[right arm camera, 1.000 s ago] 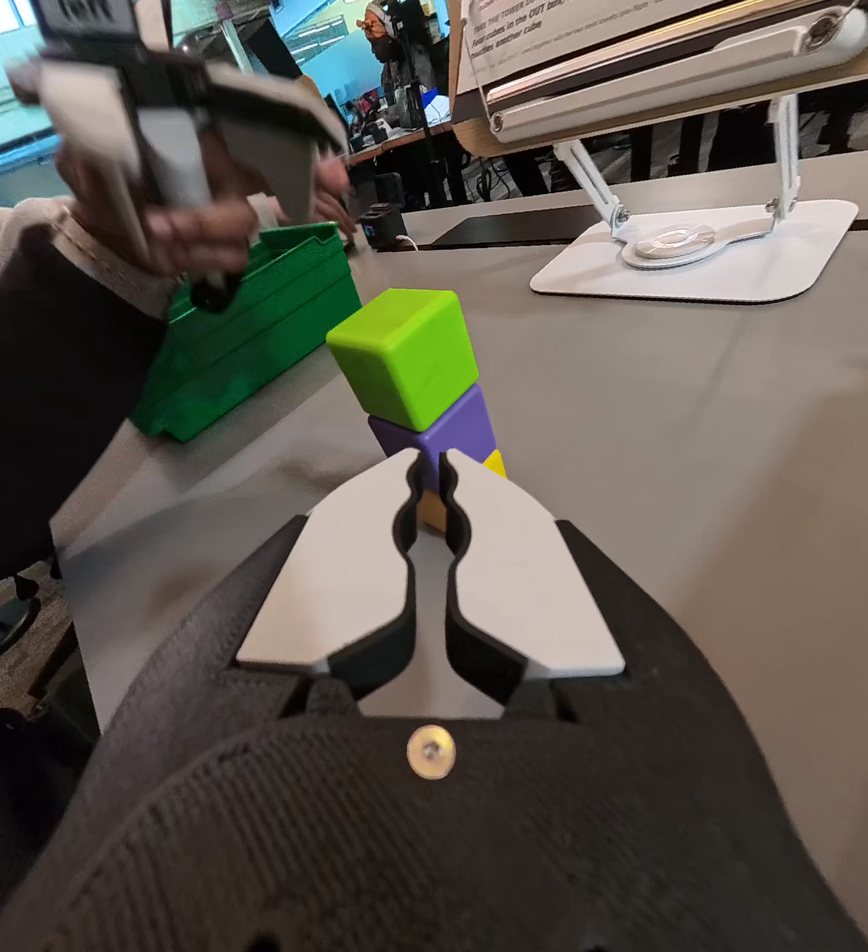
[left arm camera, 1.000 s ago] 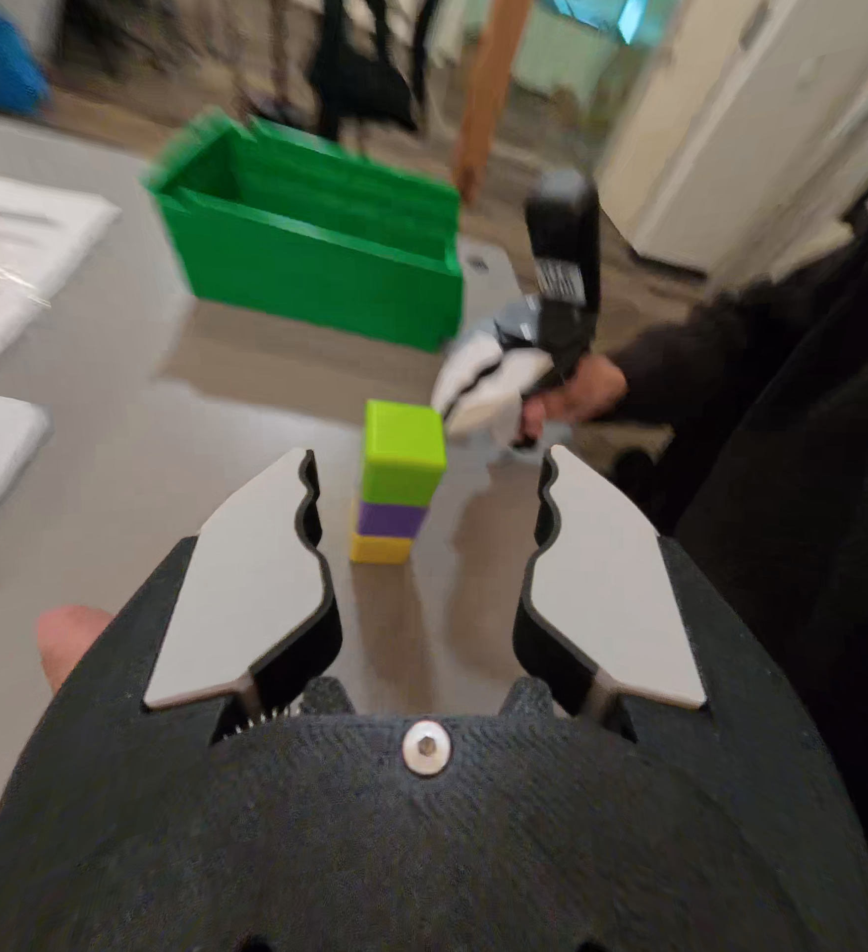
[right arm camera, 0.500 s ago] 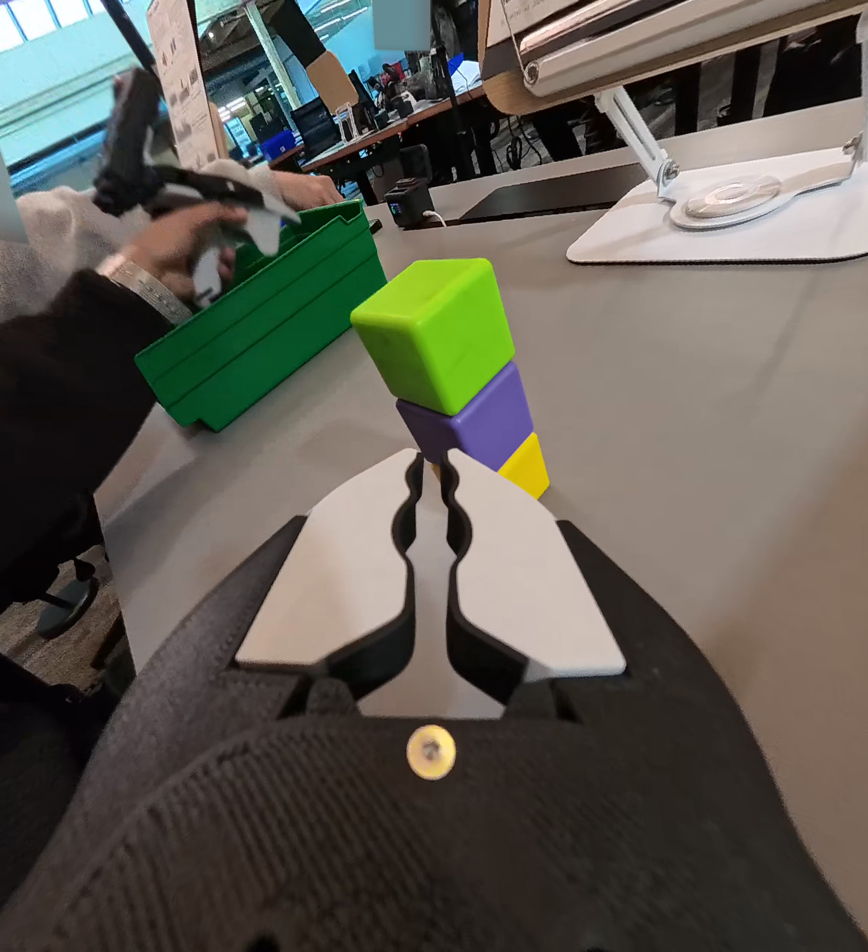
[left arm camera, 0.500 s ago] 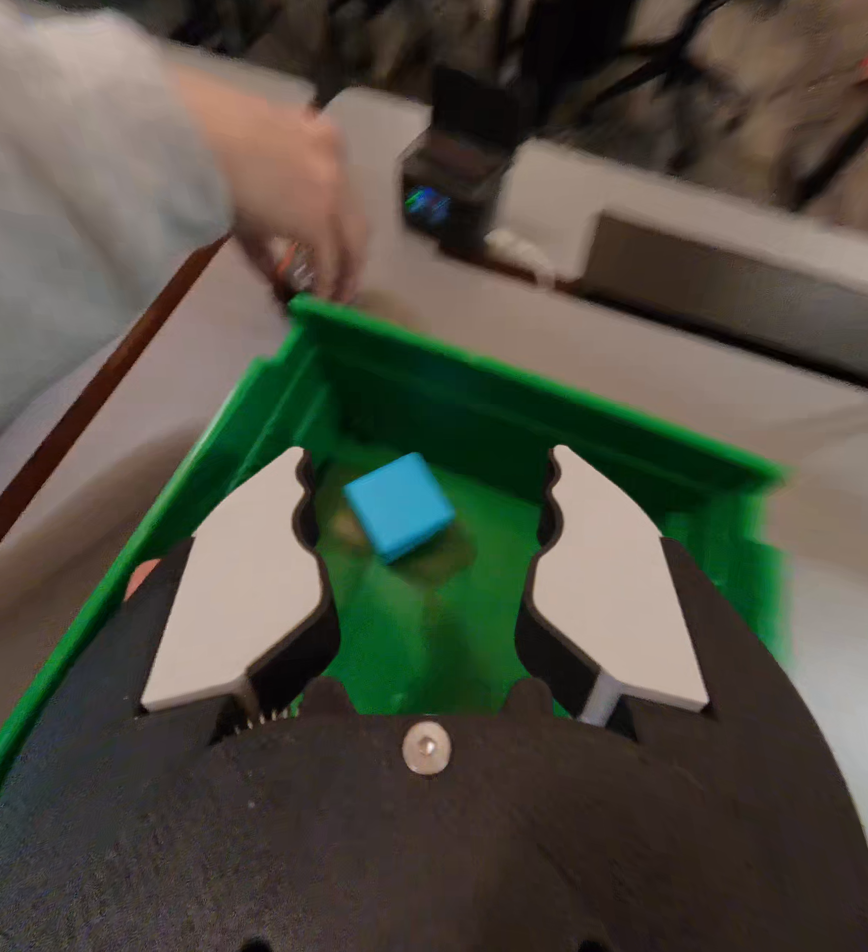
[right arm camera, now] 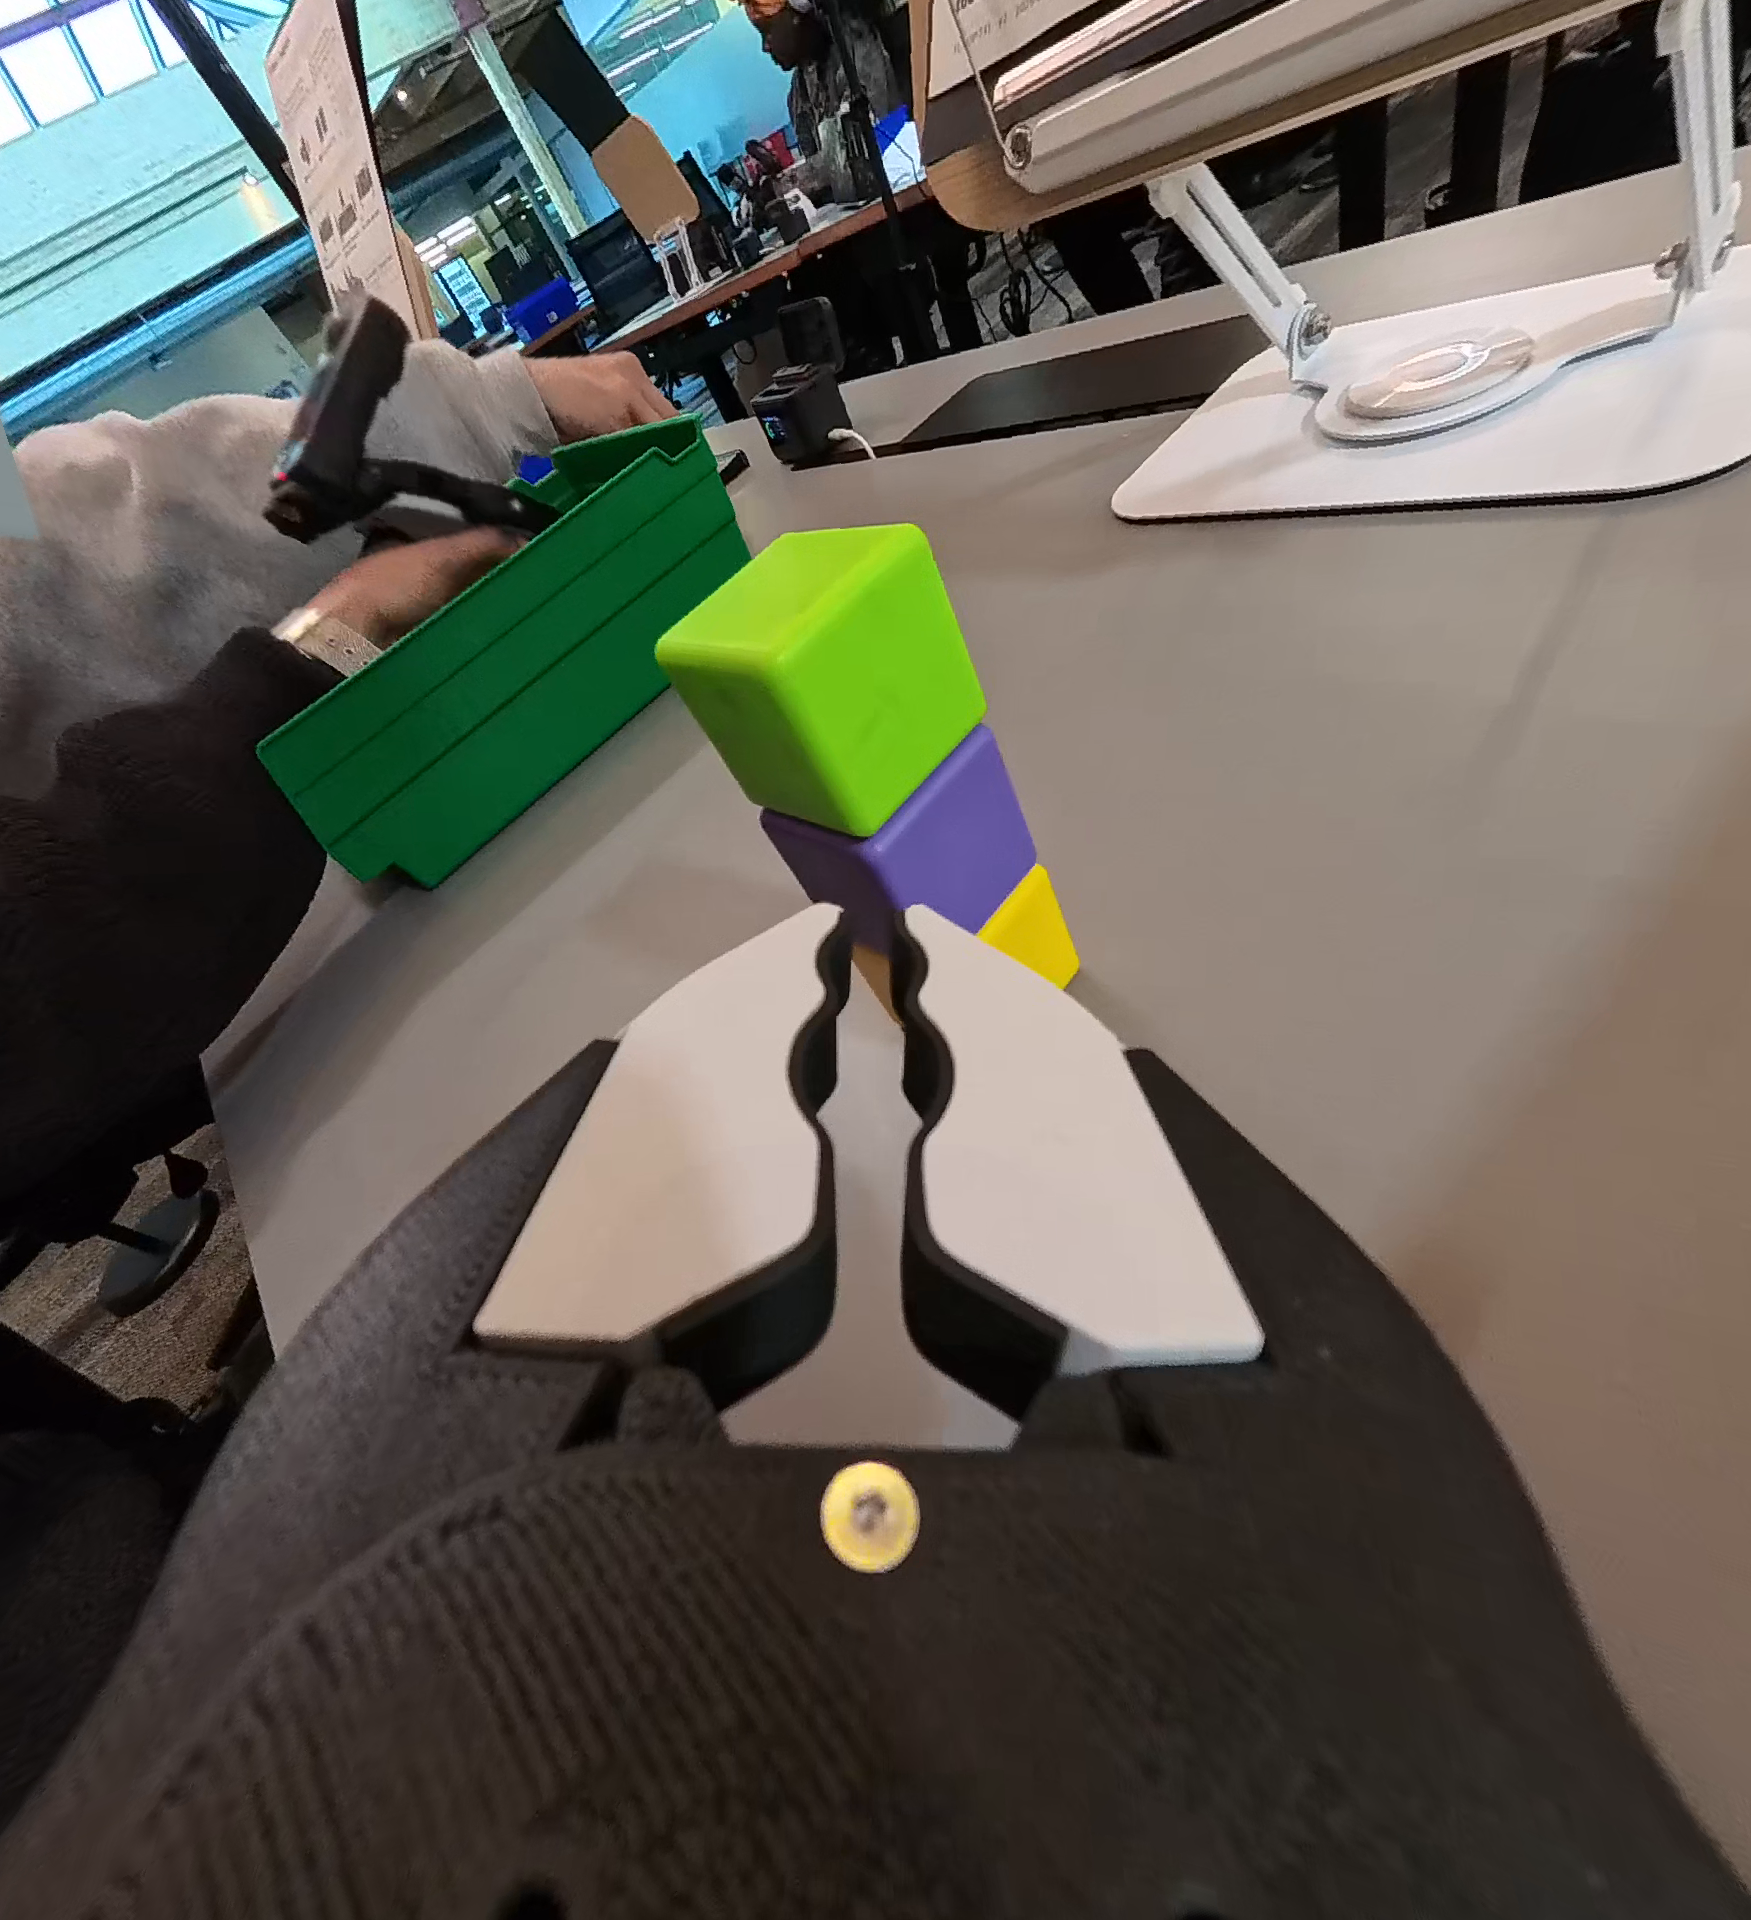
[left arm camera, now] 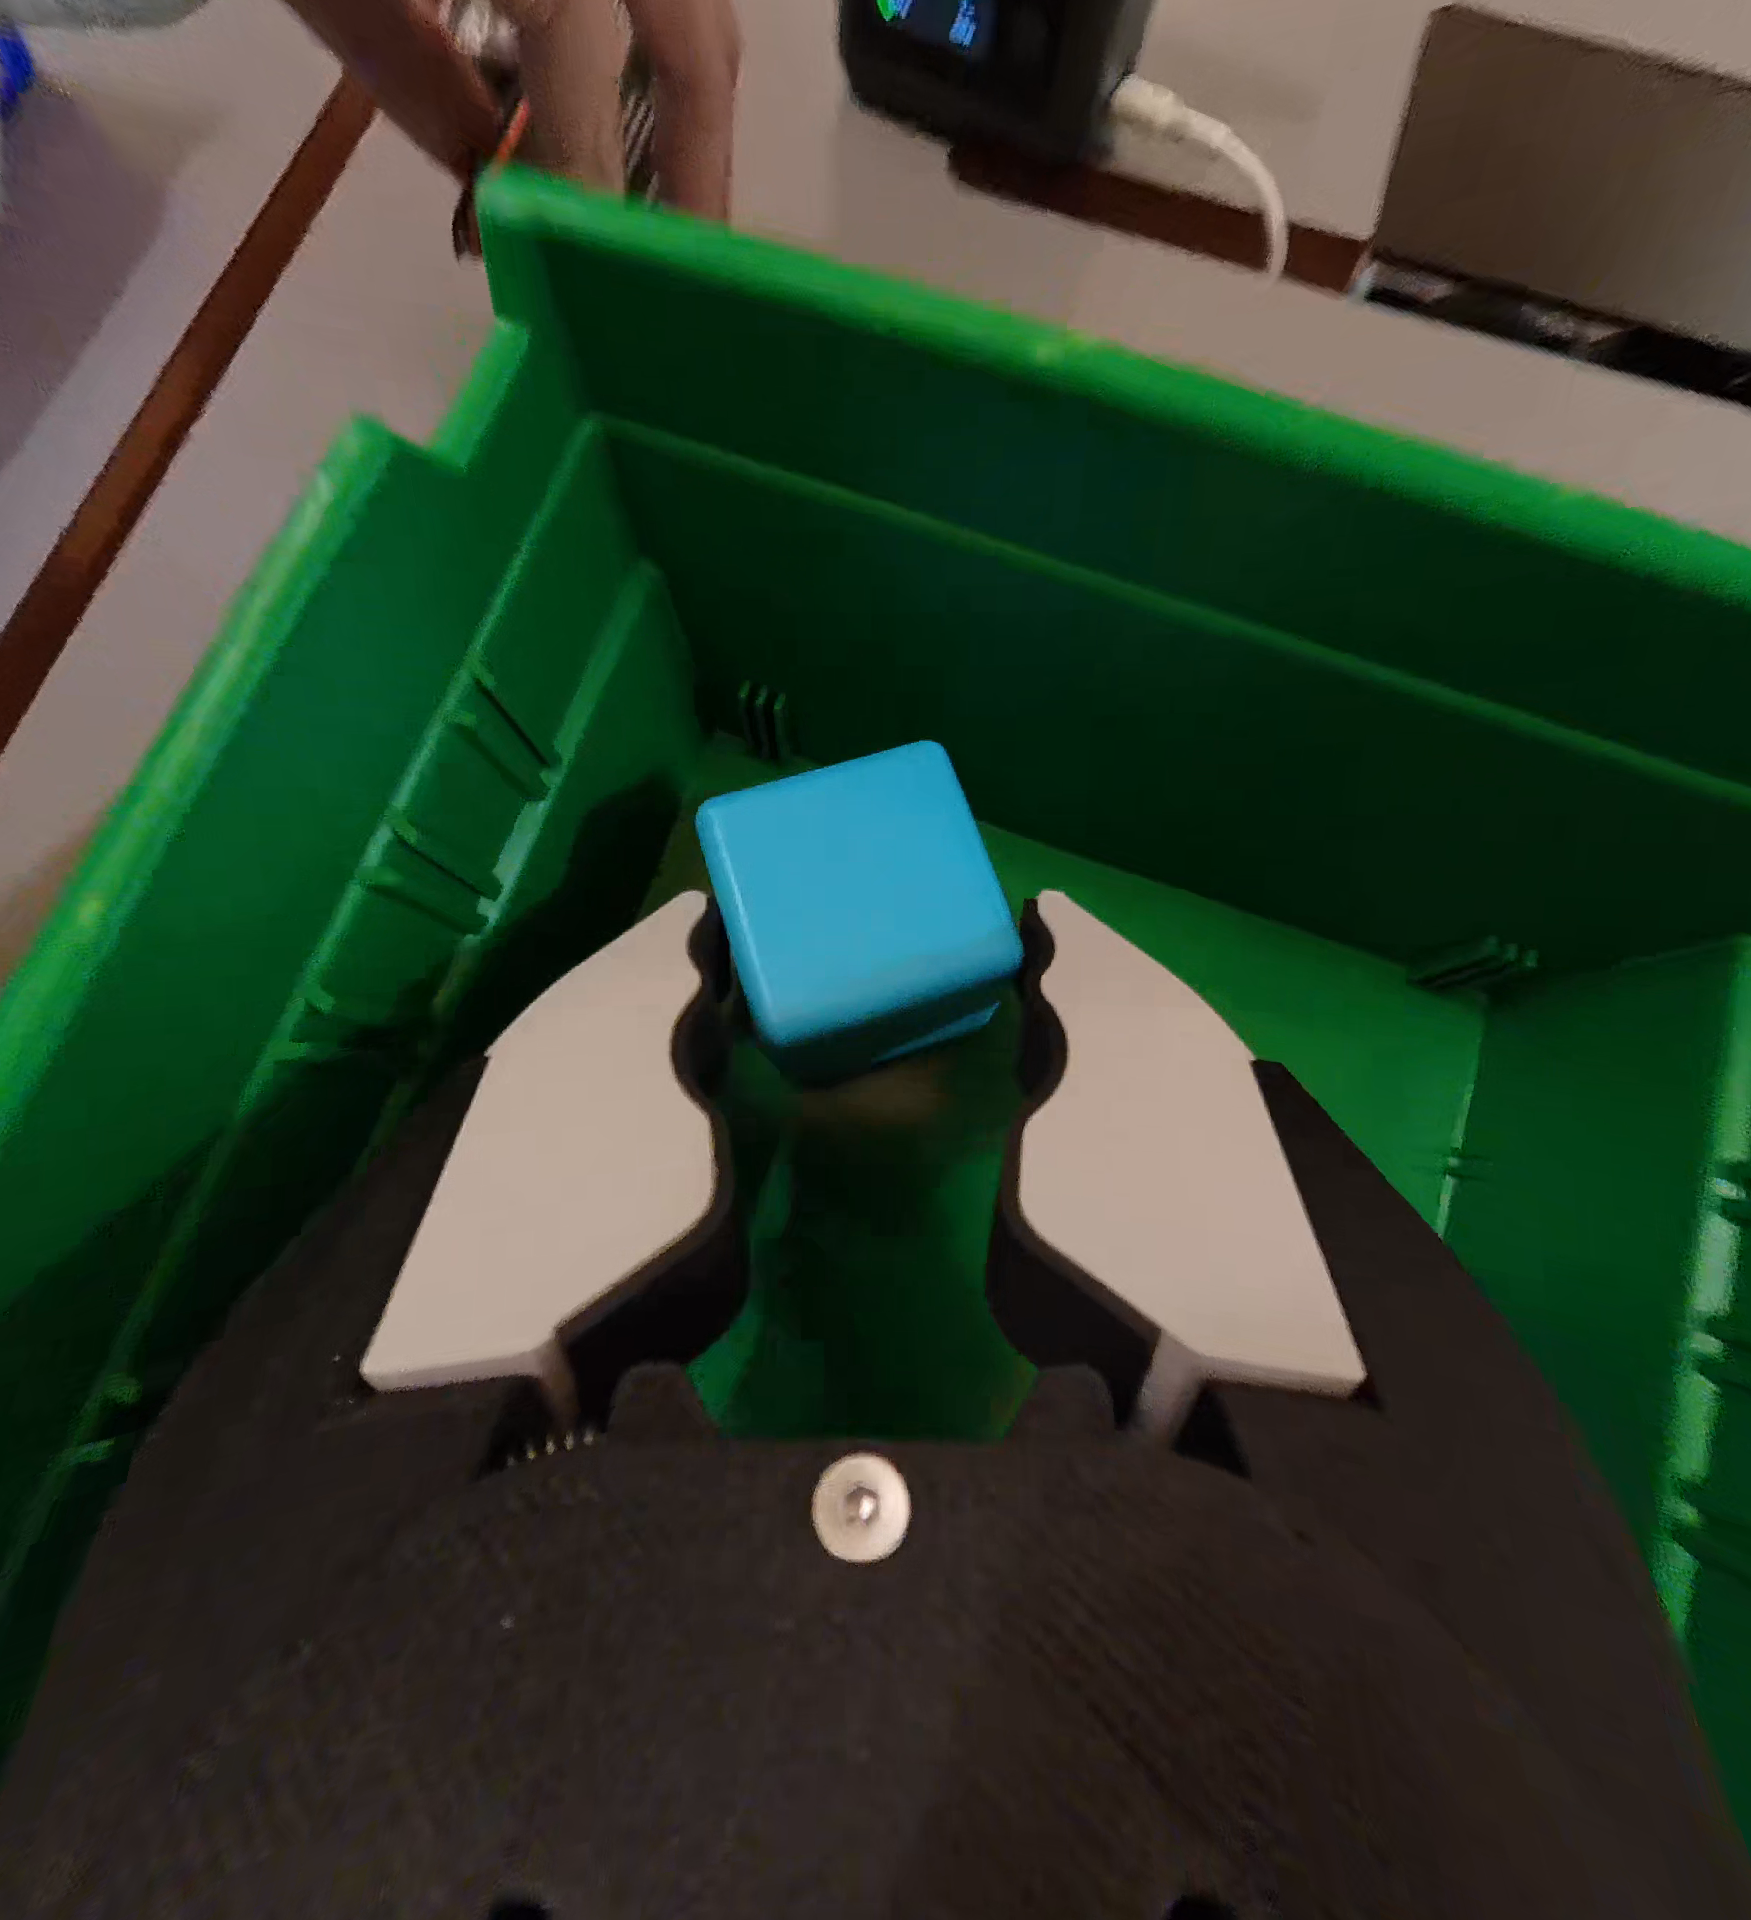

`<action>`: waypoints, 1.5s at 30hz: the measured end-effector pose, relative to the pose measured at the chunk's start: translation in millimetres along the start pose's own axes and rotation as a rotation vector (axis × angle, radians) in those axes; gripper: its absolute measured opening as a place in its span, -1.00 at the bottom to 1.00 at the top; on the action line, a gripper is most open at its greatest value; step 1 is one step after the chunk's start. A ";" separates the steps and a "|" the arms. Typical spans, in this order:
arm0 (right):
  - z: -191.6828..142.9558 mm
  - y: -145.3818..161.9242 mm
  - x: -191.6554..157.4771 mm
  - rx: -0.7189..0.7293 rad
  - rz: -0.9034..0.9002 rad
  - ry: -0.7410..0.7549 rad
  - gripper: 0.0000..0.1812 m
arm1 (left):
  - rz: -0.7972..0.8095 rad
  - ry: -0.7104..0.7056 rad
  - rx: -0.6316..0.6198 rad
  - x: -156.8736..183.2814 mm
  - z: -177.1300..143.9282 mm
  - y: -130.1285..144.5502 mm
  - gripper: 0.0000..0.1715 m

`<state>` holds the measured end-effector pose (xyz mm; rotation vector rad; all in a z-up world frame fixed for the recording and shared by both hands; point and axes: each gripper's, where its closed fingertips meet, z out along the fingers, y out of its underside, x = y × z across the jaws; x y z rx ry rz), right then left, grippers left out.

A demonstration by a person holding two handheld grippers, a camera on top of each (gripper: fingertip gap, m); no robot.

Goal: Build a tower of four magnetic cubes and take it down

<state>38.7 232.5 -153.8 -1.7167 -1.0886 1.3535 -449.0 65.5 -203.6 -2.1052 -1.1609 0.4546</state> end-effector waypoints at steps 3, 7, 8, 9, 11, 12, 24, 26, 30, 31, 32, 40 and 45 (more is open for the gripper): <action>0.1 0.3 -0.6 -0.001 -0.002 -0.001 -0.92 | 0.041 0.066 0.106 10.0 -30.4 -31.8 -0.38; 0.5 0.6 -0.4 -0.001 0.007 -0.004 -0.92 | 0.133 0.252 0.354 56.8 -109.0 -92.3 -0.39; 0.7 0.9 -0.5 -0.002 0.008 -0.006 -0.92 | 0.173 0.332 0.417 78.1 -133.4 -103.6 -0.39; 0.8 1.3 -0.4 -0.004 0.009 -0.006 -0.92 | 0.215 0.414 0.458 100.6 -155.9 -109.7 -0.38; 0.8 1.6 -0.7 -0.004 0.011 -0.008 -0.92 | 0.298 0.561 0.485 144.1 -190.3 -109.4 -0.38; 0.5 1.4 -1.0 -0.004 0.012 -0.009 -0.92 | 0.341 0.629 0.490 164.7 -203.2 -105.2 -0.38; -20.6 4.2 0.0 0.012 0.000 0.035 -0.93 | 0.968 1.310 0.432 333.8 -281.0 14.5 -0.36; -27.0 6.6 3.1 0.010 -0.013 0.061 -0.93 | 0.979 1.409 0.383 347.8 -291.1 25.6 -0.36; -41.1 8.0 7.9 0.026 -0.007 0.100 -0.93 | 1.098 1.504 0.312 366.8 -294.0 54.0 -0.36; -44.4 8.6 9.0 0.029 -0.004 0.108 -0.93 | 1.131 1.524 0.302 370.9 -294.4 61.5 -0.36; -47.5 9.3 9.9 0.032 -0.002 0.116 -0.93 | 1.158 1.546 0.287 374.9 -295.0 68.6 -0.36; -65.2 11.9 13.0 0.053 0.014 0.154 -0.93 | 1.305 1.624 0.065 392.2 -283.7 114.3 -0.36; -71.6 13.4 13.6 0.060 0.025 0.162 -0.93 | 1.360 1.611 -0.022 392.8 -273.4 127.3 -0.36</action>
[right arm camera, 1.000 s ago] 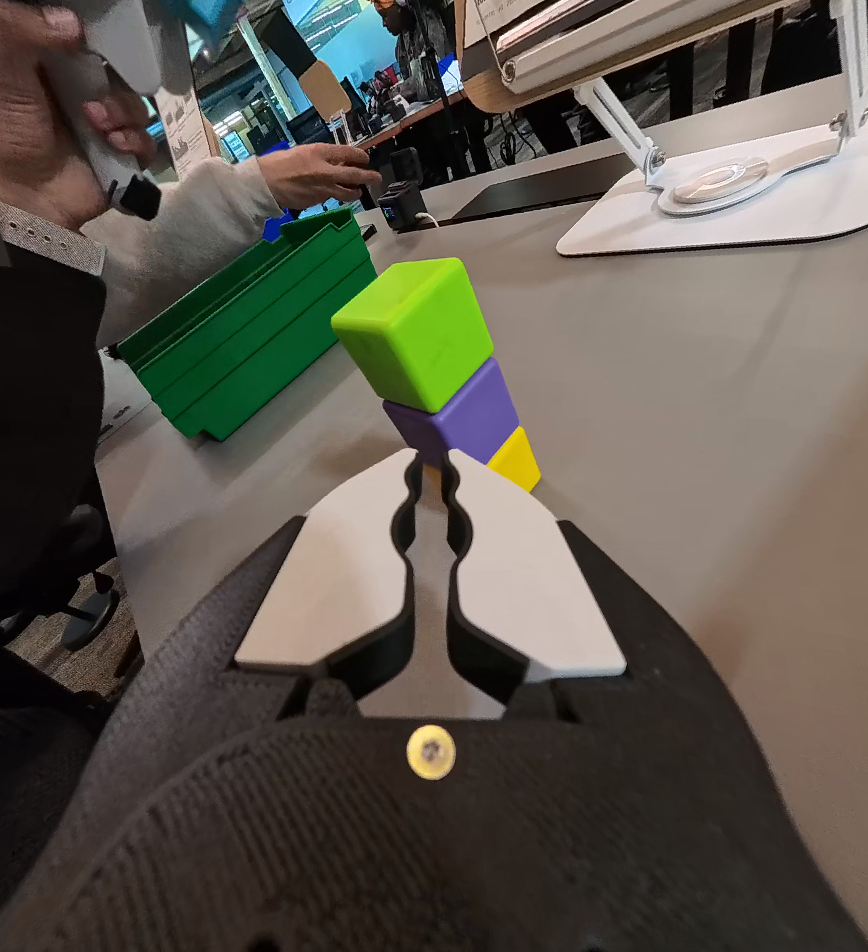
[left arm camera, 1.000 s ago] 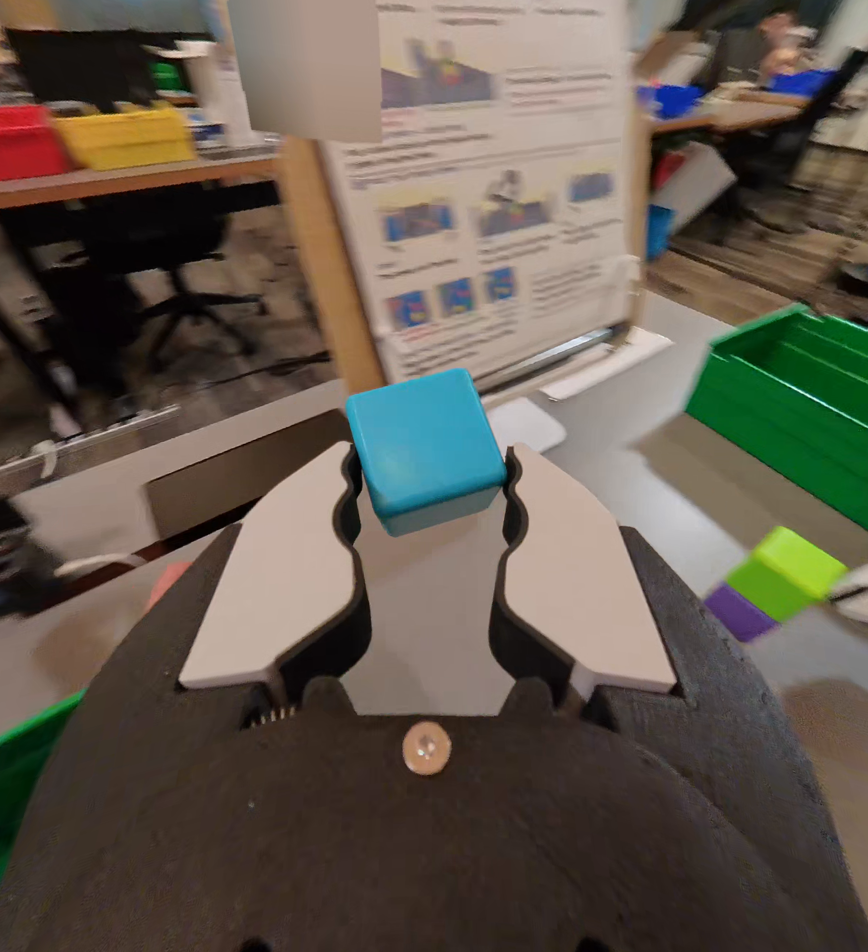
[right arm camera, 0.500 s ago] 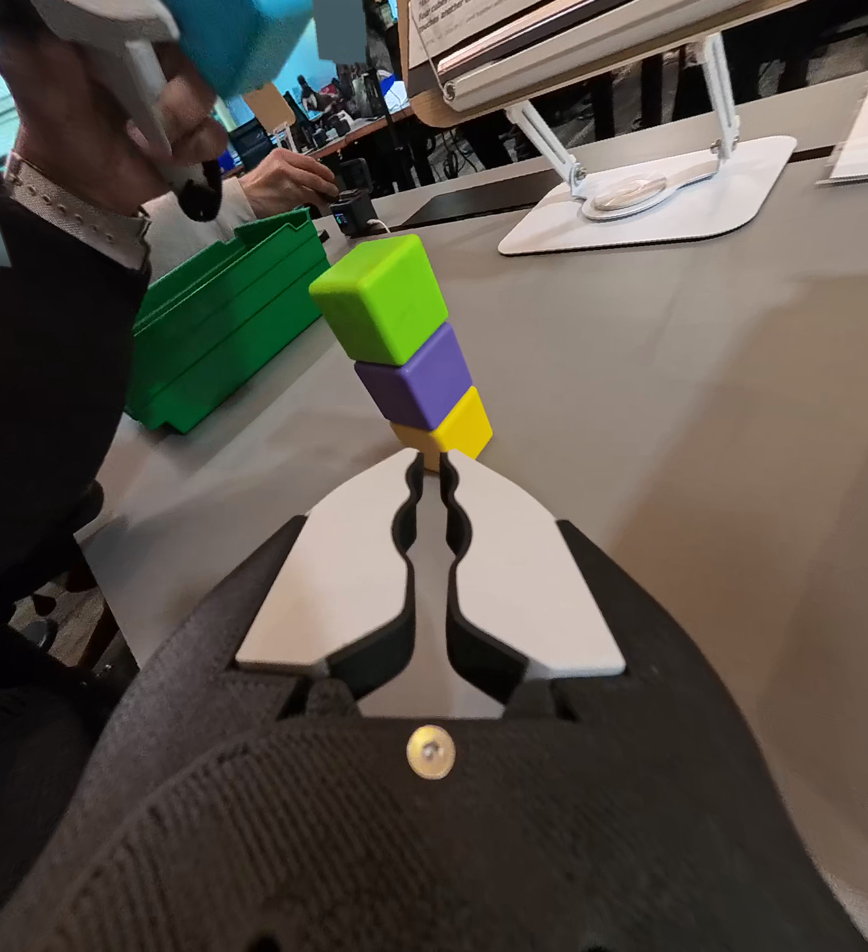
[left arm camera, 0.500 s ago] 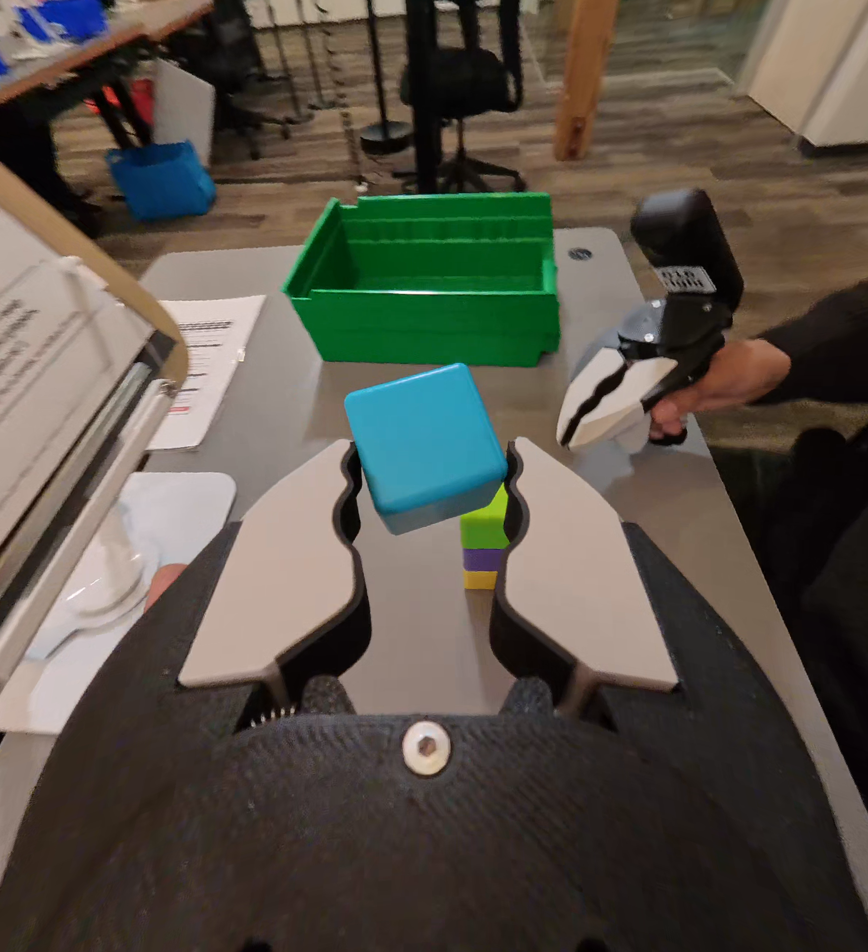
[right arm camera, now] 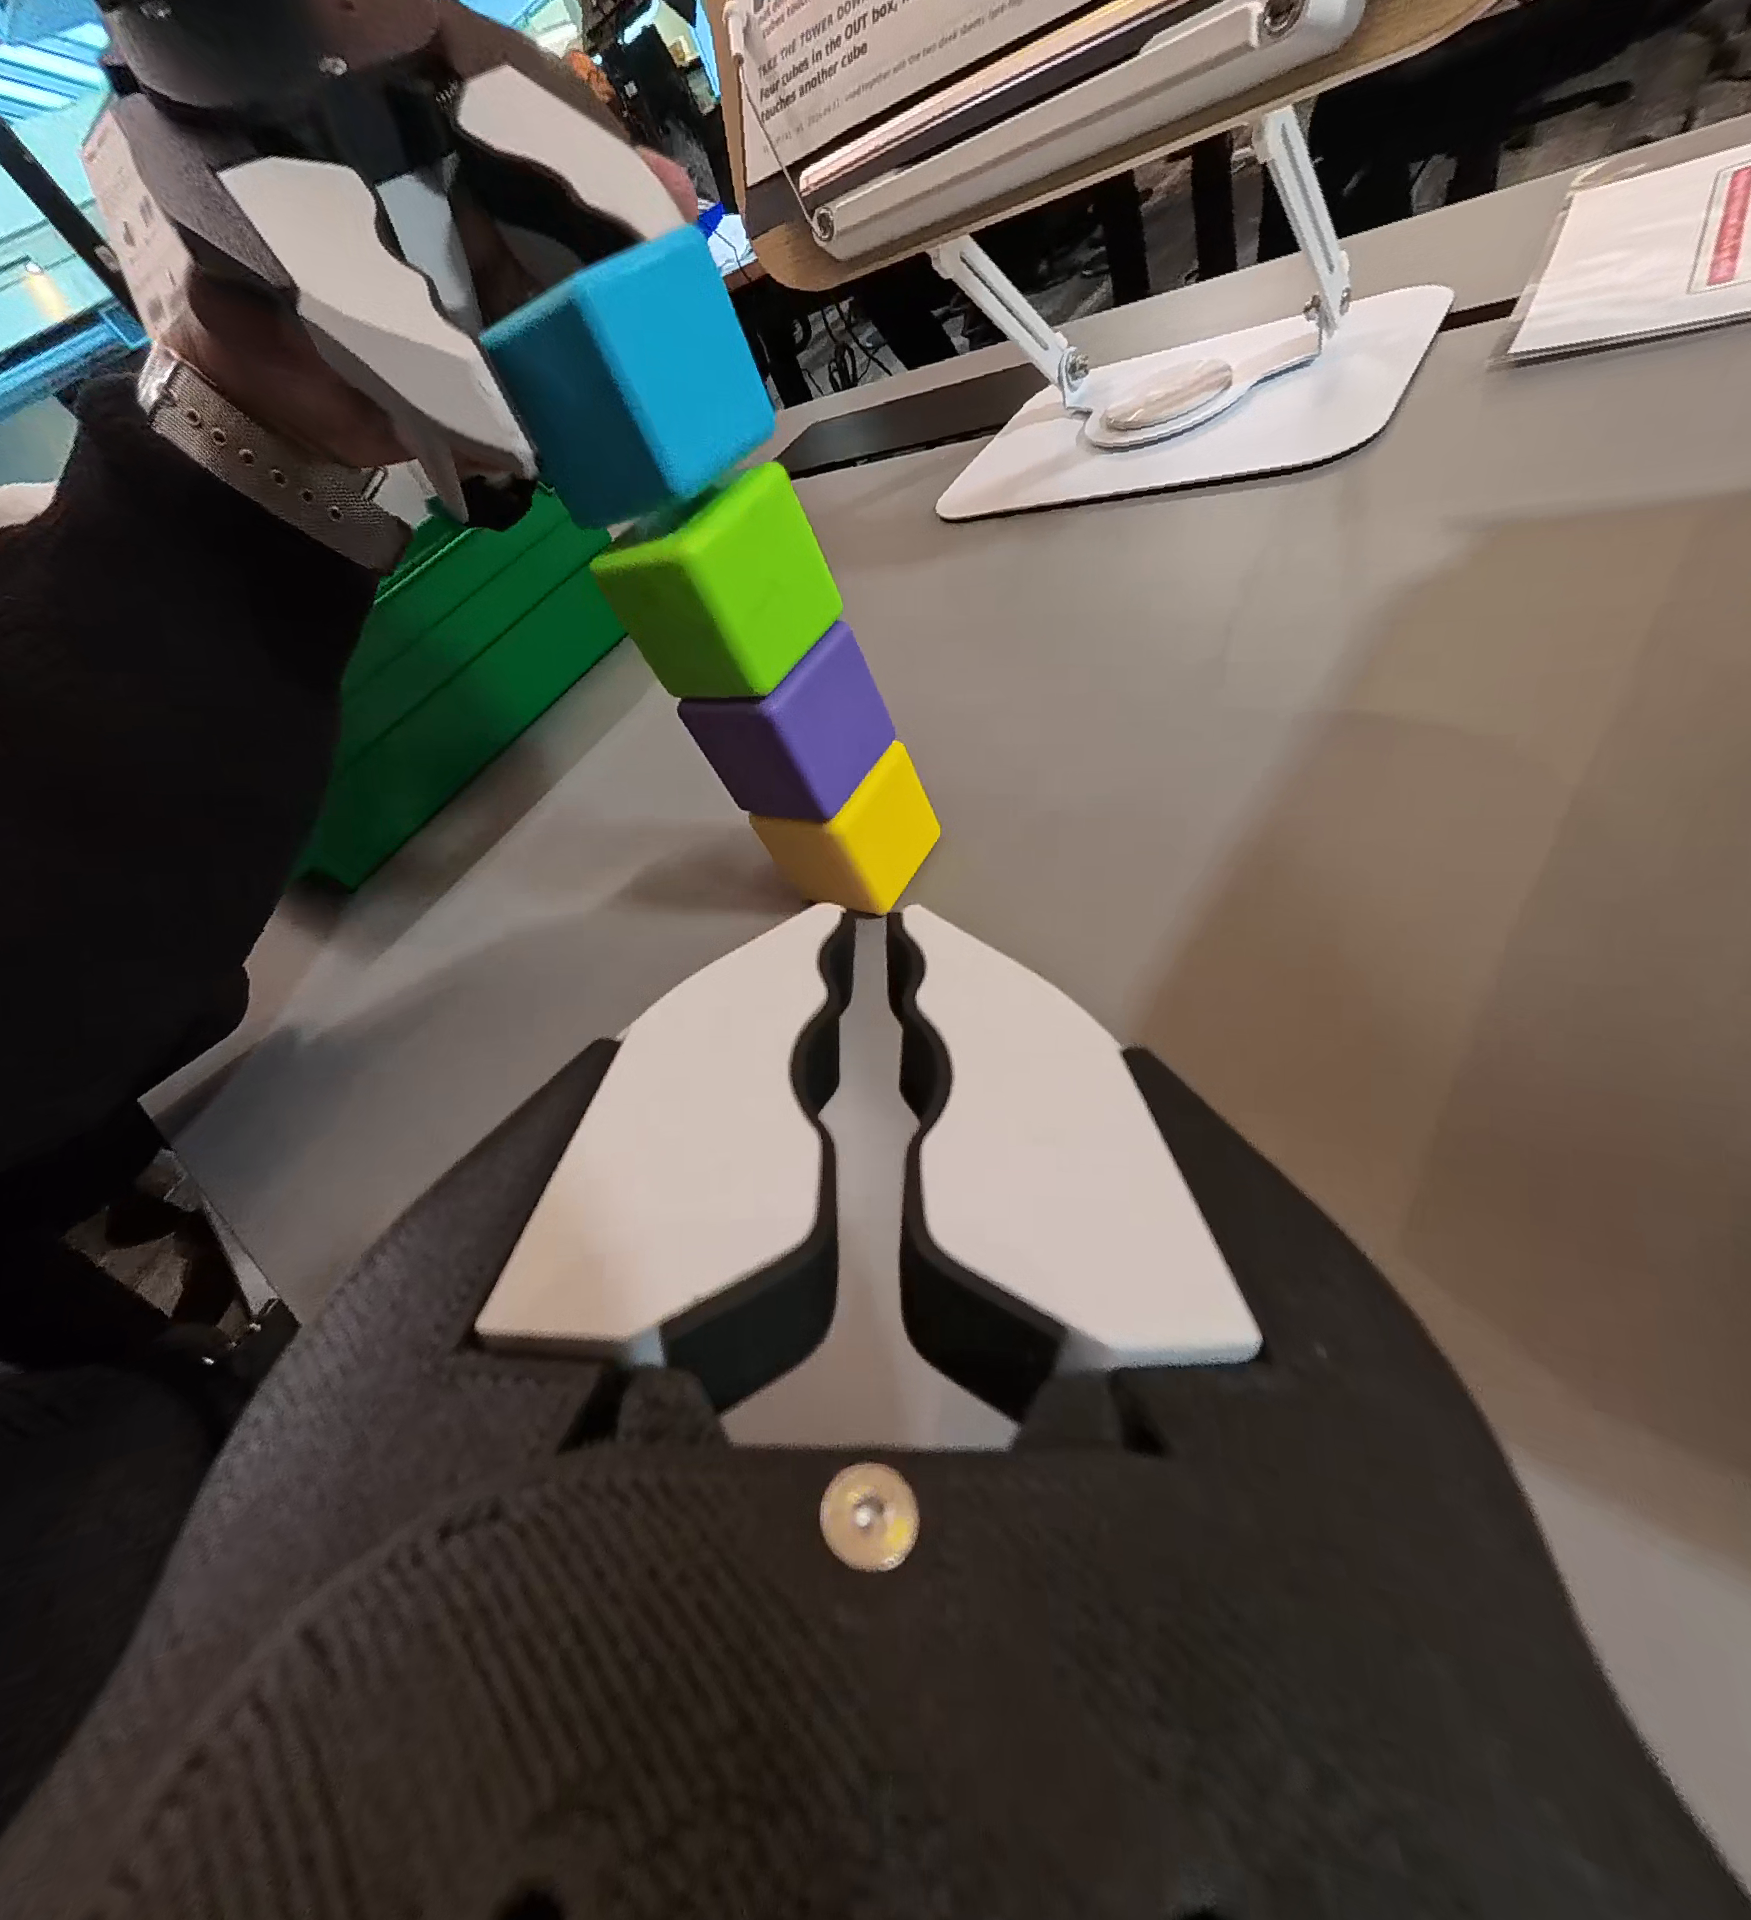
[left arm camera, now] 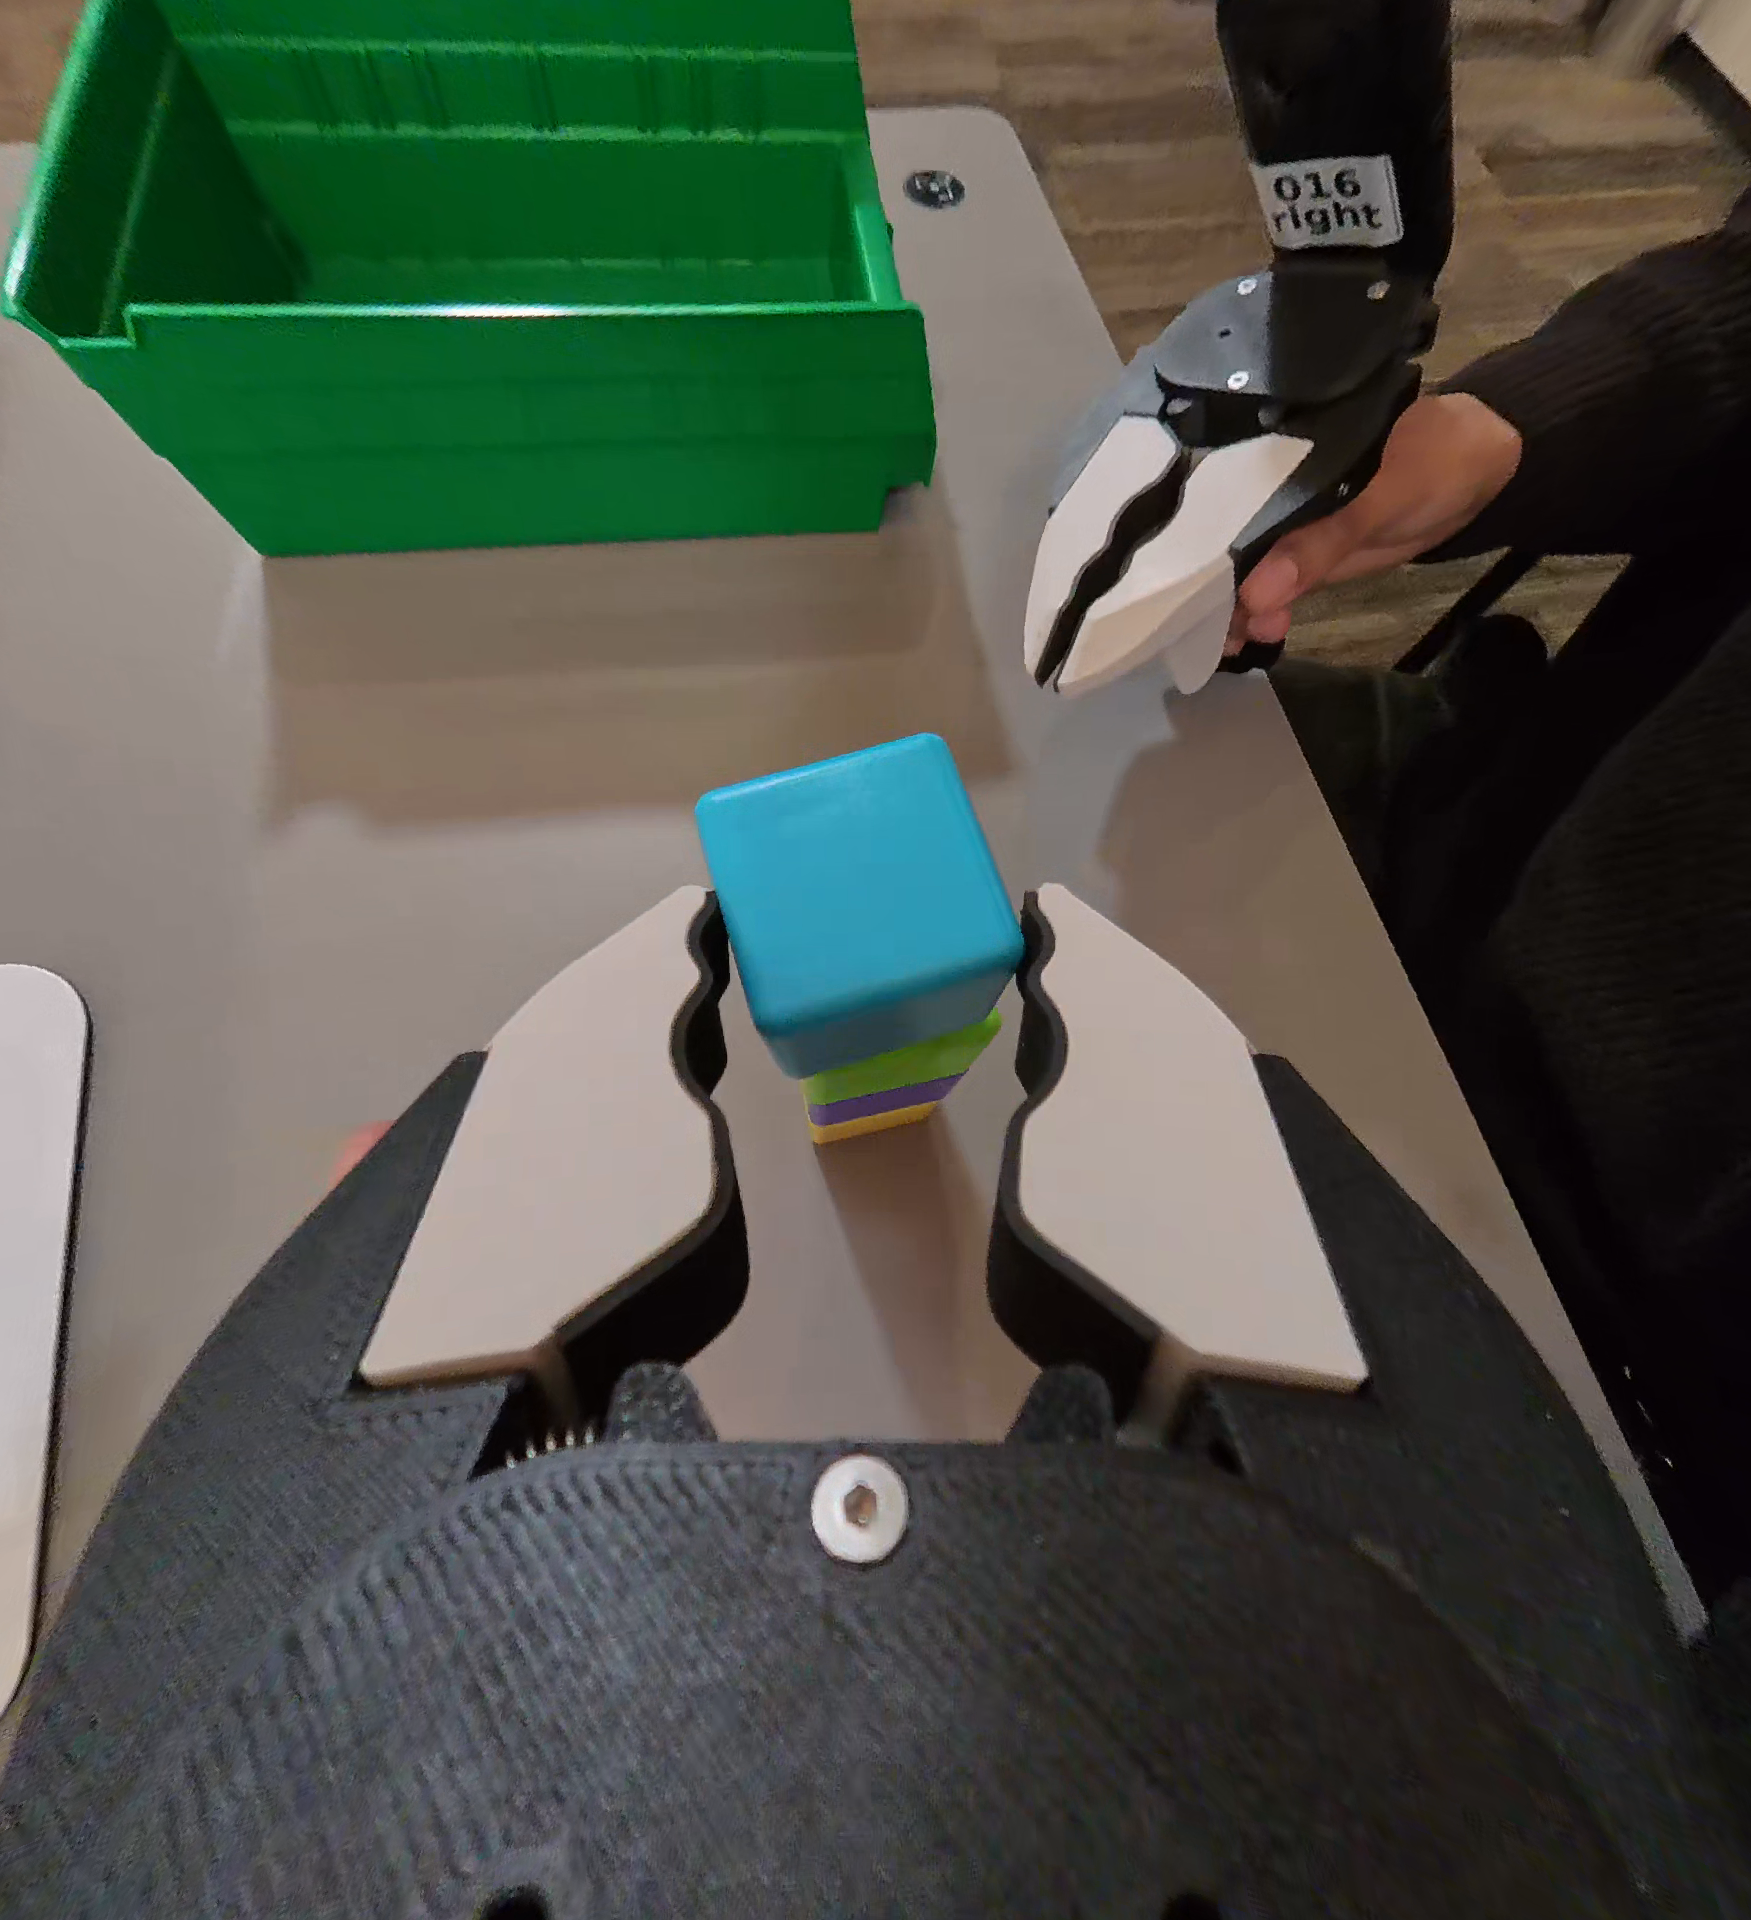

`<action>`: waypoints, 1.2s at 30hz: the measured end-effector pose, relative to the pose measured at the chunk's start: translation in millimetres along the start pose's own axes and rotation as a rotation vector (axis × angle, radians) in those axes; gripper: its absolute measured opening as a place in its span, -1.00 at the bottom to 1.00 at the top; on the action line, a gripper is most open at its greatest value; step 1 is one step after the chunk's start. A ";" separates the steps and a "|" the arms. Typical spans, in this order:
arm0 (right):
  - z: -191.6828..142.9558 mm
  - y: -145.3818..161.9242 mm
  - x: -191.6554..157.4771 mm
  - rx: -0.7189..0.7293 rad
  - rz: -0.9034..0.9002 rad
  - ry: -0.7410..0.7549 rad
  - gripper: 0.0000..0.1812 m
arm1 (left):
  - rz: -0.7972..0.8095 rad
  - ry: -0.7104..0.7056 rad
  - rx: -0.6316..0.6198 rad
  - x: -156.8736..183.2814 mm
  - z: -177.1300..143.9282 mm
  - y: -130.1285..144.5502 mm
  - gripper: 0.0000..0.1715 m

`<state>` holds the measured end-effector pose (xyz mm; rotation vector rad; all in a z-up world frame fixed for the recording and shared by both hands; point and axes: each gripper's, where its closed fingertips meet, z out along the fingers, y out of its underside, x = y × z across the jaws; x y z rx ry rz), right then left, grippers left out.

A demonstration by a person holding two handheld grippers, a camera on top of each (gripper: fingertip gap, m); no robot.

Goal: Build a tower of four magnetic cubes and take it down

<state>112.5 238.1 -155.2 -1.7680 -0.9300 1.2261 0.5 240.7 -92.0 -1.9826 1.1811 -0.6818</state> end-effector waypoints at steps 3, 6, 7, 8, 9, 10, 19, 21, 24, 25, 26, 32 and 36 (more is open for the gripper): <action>-2.8 -0.7 2.0 0.007 0.009 0.005 -0.93 | 0.002 0.008 -0.021 0.2 2.7 2.9 -0.38; -3.3 -1.2 2.7 0.012 0.026 0.002 -0.93 | 0.007 0.016 -0.010 0.9 3.4 1.9 -0.39; -3.0 -1.2 2.7 0.012 0.029 0.000 -0.93 | 0.008 0.019 -0.003 1.4 3.5 1.8 -0.39; -2.7 -0.7 2.6 0.010 0.031 -0.002 -0.93 | 0.007 0.022 0.002 2.0 3.3 2.1 -0.39; -2.3 -0.3 2.3 0.008 0.032 -0.003 -0.93 | 0.008 0.020 0.005 2.0 2.9 2.4 -0.39; -2.1 -0.1 2.0 0.007 0.031 -0.004 -0.93 | 0.012 0.012 0.008 1.5 2.5 2.7 -0.39; -0.3 0.2 1.5 0.002 0.034 -0.012 -0.92 | 0.001 -0.048 0.022 -3.7 -1.7 2.4 -0.15; 0.8 -2.3 0.5 0.009 0.029 -0.020 -0.90 | -0.002 -0.055 0.065 -0.7 -7.1 -4.0 -0.06; 4.6 -5.8 -3.4 0.016 0.017 -0.050 -0.80 | -0.022 -0.061 0.175 5.8 -21.4 -17.2 0.03; 6.7 -6.4 -6.5 0.017 0.015 -0.070 -0.75 | -0.026 -0.078 0.218 5.3 -27.2 -20.9 0.03; 9.1 -7.4 -11.4 0.020 0.011 -0.104 -0.69 | -0.033 -0.104 0.252 2.8 -32.2 -21.6 0.01; 19.4 -11.1 -54.8 0.007 -0.135 -0.356 -0.34 | -0.141 -0.281 0.395 -4.6 -34.5 25.6 0.01; 30.8 -25.8 -67.0 0.034 -0.214 -0.425 -0.27 | -0.186 -0.361 0.547 -1.9 -16.8 42.7 0.00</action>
